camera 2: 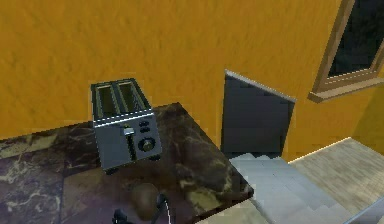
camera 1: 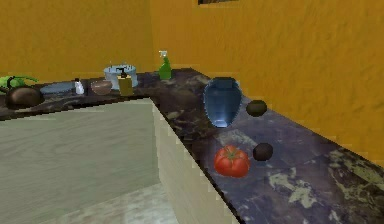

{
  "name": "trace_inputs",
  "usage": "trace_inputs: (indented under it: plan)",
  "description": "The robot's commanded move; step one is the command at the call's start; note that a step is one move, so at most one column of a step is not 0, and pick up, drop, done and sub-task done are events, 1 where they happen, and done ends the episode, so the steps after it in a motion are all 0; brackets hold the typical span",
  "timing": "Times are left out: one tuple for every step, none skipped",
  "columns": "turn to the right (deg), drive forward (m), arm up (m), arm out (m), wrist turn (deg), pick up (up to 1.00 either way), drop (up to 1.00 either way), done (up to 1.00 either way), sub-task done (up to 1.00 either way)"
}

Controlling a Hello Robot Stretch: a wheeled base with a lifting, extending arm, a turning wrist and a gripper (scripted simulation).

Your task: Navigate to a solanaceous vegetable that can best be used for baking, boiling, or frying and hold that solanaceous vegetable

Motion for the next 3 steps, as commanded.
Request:
trace_inputs:
  plan:
    - [0.0, 0.00, 0.00, 0.00, 0.0, 1.00, 0.00, 0.00, 0.00]
    - [0.0, 0.00, 0.10, 0.00, 0.0, 0.00, 0.00, 0.00, 0.00]
    - [0.0, 0.00, 0.00, 0.00, 0.0, 0.00, 0.00, 1.00, 0.00]
